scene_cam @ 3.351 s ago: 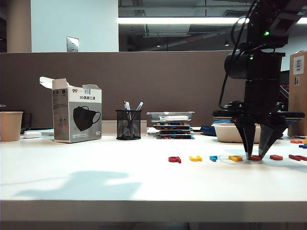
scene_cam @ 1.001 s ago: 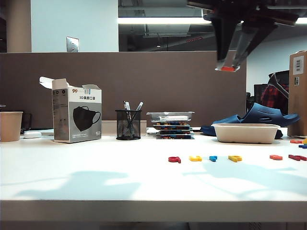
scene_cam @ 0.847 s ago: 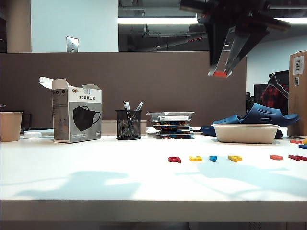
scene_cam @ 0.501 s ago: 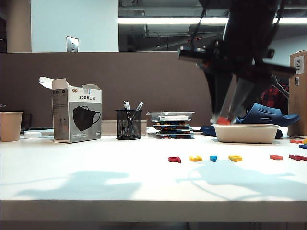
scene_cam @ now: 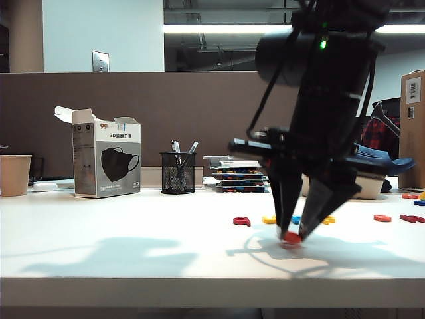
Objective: Select the appropriate letters from the row of letter magnets placed on the table to arrange into the word "cup".
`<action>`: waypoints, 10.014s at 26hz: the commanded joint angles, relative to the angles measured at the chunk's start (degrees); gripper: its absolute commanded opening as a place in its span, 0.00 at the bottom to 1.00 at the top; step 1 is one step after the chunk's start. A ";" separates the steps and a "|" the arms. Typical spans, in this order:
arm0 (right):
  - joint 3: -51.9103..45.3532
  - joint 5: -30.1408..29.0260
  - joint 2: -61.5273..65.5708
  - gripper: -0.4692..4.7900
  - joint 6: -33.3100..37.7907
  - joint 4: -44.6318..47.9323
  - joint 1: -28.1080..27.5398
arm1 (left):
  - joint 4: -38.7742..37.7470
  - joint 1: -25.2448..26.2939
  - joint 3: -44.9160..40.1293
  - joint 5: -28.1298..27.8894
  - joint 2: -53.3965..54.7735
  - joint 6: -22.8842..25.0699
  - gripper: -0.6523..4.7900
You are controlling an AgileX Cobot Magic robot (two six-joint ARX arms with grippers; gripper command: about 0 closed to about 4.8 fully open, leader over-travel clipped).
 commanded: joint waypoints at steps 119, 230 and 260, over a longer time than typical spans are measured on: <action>38.10 1.55 21.66 0.53 -8.46 -20.63 -5.40 | 0.37 -0.04 0.20 -0.20 -0.15 -0.15 0.11; 38.10 1.16 26.23 0.29 -4.46 -23.26 -6.49 | 0.37 -0.04 0.20 -0.17 -0.15 -0.15 0.11; 38.58 1.31 24.70 0.29 -4.46 -23.47 -6.51 | 0.37 -0.04 0.20 -0.17 -0.15 -0.15 0.11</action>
